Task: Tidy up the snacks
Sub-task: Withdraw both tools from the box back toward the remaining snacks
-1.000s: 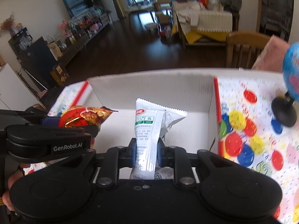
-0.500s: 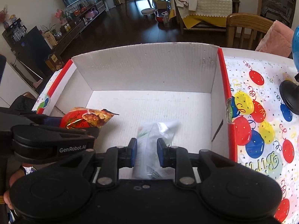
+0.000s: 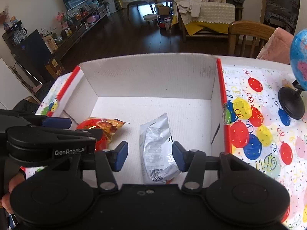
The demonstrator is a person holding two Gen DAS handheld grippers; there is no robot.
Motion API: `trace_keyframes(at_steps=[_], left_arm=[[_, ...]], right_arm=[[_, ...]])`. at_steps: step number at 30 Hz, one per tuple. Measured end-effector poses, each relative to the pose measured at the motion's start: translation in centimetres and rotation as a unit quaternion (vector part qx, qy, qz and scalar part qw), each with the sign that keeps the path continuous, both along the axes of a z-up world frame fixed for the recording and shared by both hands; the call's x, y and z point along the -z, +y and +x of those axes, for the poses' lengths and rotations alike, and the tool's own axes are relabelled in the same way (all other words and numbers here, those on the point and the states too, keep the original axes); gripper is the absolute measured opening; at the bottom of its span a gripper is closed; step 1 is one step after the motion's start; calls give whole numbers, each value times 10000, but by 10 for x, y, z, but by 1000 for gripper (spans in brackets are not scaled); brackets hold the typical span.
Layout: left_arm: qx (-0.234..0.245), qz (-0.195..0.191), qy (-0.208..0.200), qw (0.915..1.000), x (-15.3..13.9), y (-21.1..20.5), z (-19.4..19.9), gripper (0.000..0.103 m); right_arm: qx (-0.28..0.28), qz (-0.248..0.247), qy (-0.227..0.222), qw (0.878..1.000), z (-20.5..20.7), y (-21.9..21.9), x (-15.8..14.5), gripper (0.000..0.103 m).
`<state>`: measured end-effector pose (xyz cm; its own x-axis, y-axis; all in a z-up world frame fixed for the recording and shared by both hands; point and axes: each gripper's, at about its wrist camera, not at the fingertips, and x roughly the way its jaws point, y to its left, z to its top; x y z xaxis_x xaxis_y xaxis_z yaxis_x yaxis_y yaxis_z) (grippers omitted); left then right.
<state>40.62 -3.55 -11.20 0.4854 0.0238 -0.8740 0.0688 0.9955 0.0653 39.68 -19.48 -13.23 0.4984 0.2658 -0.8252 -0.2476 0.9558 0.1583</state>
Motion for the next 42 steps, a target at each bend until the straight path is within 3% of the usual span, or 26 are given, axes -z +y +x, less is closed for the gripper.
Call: trace_keyframes(at_steps=[4,21,24,30,42], left_arm=[[-43,-25,-106,9999,-14,2,-11,63],[-87,-489,-650,9966,-81,31,-87,71],[-113,-592,-717,9956,-89,39,-103,77],[-66,-738,-801,9940,-101,52,-135,81],[-105,-888,-786,9929,-102,71,-216,83]], right_arm=[[42,30,-120,9999,-10,-1,-15,61],[-28,283,-619,9977,-80,10,-78,78],[-77,321,-690,9971,-94,14,-86,81],[-176,359,-768,9962,-130,23,-97,93],[-145,490,-730,9960,-205,31,-94,98]])
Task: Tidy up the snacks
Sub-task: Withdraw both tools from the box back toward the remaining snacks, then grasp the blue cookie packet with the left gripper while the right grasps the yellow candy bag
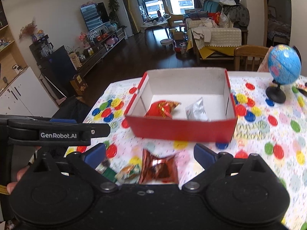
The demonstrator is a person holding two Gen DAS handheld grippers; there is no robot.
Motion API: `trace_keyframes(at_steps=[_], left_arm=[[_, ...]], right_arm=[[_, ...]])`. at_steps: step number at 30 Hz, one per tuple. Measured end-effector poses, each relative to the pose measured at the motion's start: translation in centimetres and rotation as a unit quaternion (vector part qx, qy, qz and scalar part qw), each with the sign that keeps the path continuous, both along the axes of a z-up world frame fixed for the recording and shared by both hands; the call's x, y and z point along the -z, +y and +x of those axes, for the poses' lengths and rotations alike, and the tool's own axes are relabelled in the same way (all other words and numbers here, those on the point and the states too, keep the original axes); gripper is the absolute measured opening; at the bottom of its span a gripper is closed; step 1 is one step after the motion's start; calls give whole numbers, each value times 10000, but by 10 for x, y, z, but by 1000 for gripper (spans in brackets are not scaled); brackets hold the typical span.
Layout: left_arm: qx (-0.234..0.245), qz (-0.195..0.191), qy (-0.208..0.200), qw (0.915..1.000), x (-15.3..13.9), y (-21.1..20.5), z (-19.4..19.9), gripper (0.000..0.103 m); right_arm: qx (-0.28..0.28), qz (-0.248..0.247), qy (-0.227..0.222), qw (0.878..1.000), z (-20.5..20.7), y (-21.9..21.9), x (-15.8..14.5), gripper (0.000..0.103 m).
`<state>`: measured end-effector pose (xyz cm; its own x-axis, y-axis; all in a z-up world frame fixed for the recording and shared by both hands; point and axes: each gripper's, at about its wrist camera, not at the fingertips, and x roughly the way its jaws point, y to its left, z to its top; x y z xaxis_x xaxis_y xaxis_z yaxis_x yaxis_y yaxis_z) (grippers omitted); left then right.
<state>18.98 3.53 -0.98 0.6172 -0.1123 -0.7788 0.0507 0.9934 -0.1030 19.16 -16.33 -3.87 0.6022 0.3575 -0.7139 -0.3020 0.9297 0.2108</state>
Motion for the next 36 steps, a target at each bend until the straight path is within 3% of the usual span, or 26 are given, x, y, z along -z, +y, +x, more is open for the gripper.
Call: trace_keyframes(at_steps=[15,24,36], left_arm=[[-186,-236,693,9971,52,11,-71,85],[-289,-158,1141,9929,93,1,-81,85],[-670,-198,1754,9820,144,1,-71,85]], right_arm=[[532,8,329,9980,-79,-16,47,99],[946,-72,657,9933,-93,-32,86,98],[999,-147,1038,9895,-89,-39,127,91]])
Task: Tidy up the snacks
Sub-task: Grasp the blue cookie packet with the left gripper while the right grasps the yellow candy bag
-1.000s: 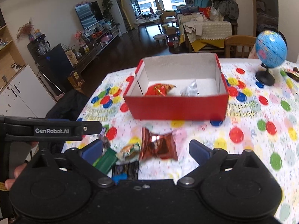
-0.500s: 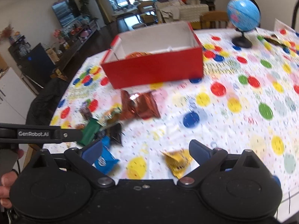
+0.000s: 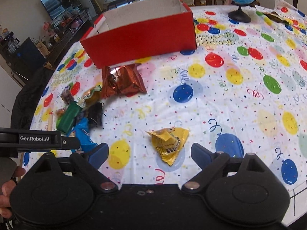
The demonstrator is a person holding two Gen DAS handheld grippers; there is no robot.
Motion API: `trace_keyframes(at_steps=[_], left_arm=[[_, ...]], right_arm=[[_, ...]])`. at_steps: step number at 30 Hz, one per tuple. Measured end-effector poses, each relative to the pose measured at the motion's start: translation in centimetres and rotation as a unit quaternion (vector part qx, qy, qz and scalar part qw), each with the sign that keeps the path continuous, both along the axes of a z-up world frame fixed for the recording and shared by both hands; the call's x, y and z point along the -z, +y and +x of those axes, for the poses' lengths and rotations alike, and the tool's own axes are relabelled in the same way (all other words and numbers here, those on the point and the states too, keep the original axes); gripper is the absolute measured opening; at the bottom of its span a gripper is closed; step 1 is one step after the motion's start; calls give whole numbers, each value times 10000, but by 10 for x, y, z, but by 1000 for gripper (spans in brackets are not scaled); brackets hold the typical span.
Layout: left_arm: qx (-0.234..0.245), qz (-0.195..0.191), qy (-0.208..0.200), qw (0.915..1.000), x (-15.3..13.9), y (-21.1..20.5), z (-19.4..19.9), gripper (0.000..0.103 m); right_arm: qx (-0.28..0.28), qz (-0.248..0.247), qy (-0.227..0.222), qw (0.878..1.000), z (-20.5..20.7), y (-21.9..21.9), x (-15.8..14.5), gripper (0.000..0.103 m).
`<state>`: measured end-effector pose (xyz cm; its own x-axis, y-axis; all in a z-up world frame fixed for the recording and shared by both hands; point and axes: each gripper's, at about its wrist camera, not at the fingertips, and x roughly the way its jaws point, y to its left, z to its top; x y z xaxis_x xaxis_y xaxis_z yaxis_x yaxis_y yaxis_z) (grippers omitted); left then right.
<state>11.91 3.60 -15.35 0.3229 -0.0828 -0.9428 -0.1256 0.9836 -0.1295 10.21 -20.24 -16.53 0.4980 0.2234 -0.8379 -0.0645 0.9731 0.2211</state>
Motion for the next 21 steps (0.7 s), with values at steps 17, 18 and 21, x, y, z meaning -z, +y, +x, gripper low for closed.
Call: trace_keyframes(at_steps=[17,18,21], left_arm=[[-26,-396,248,9989,22,-7,16,84],[-27,-409,258,9988,23,-7,17,84],[-47,-455,240,9987,22,-7,18,84]], right_arm=[[-134,-154,219,9996,26,4,25,70],[-132,-175,219,9995,27,4,25,68],[-132,-228,221,9994,30,5,27,63]])
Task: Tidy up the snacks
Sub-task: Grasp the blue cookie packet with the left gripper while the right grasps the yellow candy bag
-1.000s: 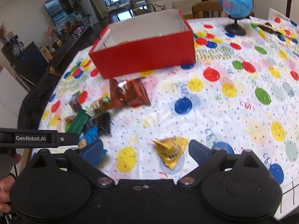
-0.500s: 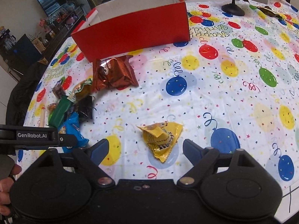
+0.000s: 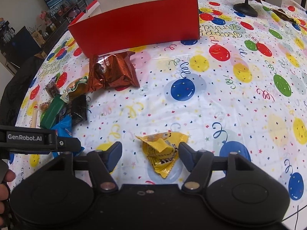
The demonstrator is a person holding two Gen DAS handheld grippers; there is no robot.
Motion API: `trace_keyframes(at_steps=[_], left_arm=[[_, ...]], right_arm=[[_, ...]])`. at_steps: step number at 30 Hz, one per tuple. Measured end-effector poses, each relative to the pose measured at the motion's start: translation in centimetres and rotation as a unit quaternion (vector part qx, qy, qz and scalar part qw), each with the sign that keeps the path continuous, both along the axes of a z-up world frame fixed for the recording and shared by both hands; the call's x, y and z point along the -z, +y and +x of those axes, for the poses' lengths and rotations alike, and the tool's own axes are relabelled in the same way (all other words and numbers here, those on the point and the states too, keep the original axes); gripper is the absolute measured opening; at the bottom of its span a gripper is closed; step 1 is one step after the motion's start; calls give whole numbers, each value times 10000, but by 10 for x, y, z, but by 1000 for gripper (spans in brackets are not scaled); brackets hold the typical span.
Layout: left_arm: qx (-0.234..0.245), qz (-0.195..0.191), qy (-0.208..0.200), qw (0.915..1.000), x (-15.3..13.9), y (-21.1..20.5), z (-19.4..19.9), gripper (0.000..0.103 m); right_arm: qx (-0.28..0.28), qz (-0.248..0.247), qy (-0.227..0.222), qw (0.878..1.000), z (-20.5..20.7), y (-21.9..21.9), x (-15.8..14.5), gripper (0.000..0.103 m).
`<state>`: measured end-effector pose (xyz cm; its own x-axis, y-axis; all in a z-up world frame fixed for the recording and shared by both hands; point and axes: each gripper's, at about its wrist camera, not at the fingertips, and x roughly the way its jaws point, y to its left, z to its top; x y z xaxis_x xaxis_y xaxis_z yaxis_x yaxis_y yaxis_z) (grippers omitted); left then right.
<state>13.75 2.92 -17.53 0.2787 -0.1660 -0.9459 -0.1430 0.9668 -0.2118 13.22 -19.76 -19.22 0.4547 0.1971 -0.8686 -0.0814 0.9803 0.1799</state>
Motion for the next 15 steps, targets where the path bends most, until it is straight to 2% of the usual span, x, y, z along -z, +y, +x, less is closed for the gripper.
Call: trace_keyframes(at_steps=[2,4,8,9,10,15], left_arm=[[-14,-54,-35,10000,-1,1,1,78],[9,-70,-33,10000,-2,1,2,64],[-42,-131,-1,9999,0,4,3,54],[-65,-119,5,9999,0,5,3,46],[-82,-118,23,9999,0,6,3,43],[-120,-107,24,9999,-2,8,1,37]], right_arm=[[-21,-19,-14,10000,2,1,0,59],[-33,-51,-13,10000,3,1,0,53],[-58,-86,-13,9999,3,3,0,45],[-60,-103,-24,9999,3,3,0,38],[-67,-101,-25,9999,2,3,0,33],[-81,-107,-39,9999,0,4,-2,27]])
